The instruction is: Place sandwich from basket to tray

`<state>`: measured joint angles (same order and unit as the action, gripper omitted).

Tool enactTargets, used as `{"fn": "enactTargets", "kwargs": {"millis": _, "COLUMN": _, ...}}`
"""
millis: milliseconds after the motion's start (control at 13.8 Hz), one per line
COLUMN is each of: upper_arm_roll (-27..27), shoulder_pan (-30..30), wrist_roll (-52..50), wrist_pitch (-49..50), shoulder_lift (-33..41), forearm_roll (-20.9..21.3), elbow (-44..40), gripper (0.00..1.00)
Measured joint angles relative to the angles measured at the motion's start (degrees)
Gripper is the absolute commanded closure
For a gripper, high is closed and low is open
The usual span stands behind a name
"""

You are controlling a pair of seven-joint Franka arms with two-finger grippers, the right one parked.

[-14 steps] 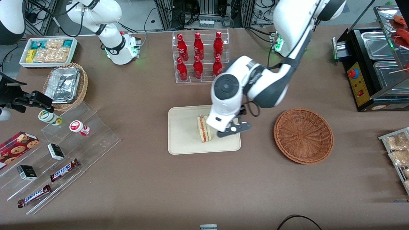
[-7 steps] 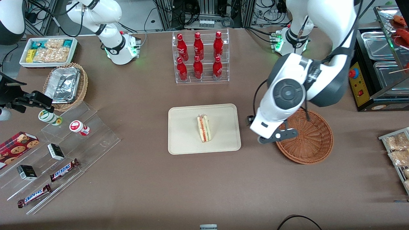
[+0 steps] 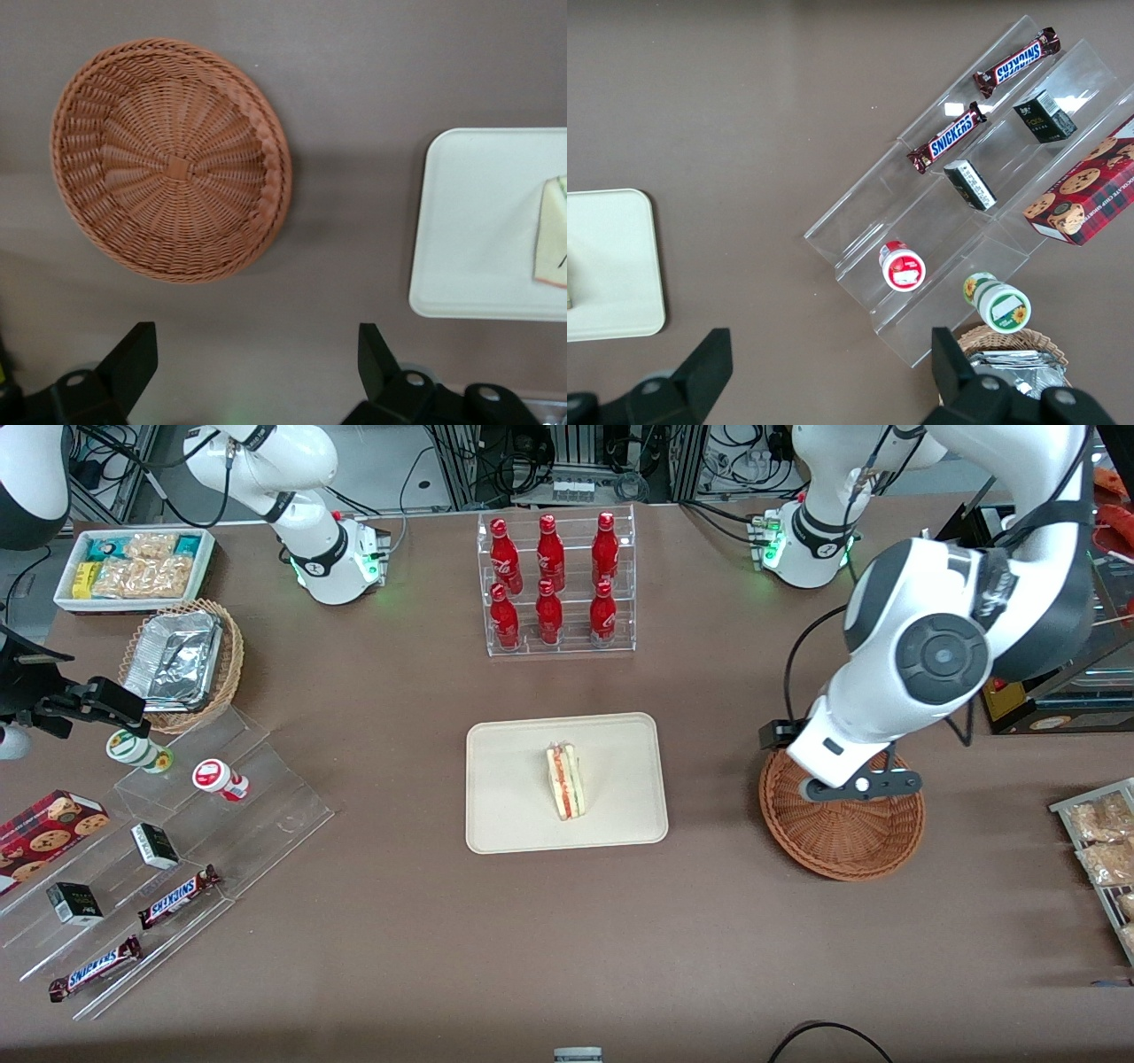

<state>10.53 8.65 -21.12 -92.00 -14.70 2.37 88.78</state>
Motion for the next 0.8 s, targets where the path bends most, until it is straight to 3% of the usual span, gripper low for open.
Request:
{"fn": "enactTargets", "kwargs": {"millis": 509, "upper_arm_roll": -0.1, "shoulder_pan": -9.4, "wrist_roll": 13.2, "wrist_pitch": 7.9, "shoulder_lift": 6.8, "forearm_roll": -1.5, "elbow": 1.4, "gripper": 0.0}}
{"fn": "enactTargets", "kwargs": {"millis": 800, "upper_arm_roll": -0.1, "shoulder_pan": -10.2, "wrist_roll": 14.4, "wrist_pitch": 11.9, "shoulder_lift": 10.8, "forearm_roll": -1.5, "elbow": 1.7, "gripper": 0.0}}
